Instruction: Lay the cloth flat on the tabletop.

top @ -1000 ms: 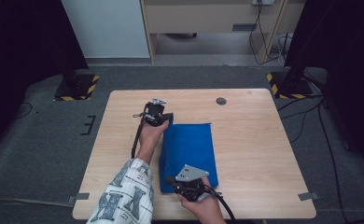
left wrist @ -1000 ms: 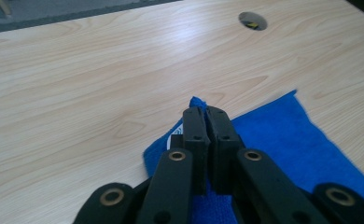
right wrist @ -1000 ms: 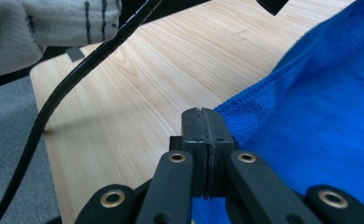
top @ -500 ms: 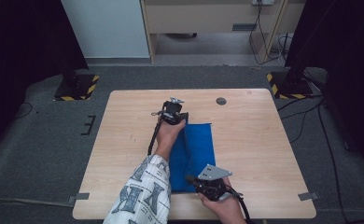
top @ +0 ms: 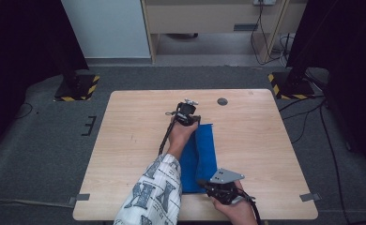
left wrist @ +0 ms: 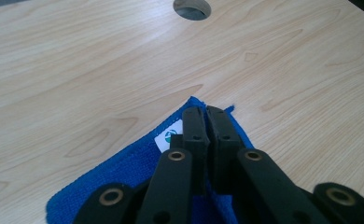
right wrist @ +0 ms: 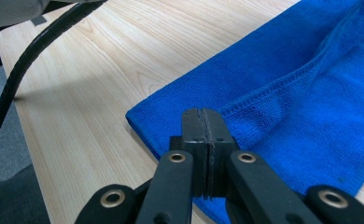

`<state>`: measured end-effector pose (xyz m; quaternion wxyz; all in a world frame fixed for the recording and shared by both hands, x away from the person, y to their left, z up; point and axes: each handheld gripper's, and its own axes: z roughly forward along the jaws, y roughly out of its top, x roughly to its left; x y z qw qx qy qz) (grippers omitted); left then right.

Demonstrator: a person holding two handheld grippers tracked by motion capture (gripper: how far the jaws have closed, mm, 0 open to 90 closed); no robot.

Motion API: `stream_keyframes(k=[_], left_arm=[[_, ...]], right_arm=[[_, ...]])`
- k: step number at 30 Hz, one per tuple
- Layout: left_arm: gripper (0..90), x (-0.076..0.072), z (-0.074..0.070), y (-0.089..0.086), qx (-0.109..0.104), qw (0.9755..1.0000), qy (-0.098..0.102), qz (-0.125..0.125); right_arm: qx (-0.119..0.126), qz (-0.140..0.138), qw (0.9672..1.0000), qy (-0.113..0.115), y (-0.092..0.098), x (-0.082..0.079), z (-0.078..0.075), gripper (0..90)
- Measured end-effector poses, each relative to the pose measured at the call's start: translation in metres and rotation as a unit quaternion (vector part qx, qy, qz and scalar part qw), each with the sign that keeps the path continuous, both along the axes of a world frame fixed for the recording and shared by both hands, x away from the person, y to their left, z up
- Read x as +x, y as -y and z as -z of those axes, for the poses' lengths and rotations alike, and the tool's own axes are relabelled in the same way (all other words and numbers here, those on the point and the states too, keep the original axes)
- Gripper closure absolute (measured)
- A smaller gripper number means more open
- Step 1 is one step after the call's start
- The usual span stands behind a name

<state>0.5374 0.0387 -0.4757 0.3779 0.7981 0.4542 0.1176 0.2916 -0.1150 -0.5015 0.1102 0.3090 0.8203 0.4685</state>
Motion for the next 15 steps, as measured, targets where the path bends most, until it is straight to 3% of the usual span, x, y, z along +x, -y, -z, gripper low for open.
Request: stream_keyframes(k=[15], left_arm=[[86.7, 0.005, 0.018, 0.021, 0.017, 0.9997, -0.018, 0.009]], right_arm=[[0.004, 0.019, 0.9997, -0.014, 0.019, 0.002, 0.002, 89.3]])
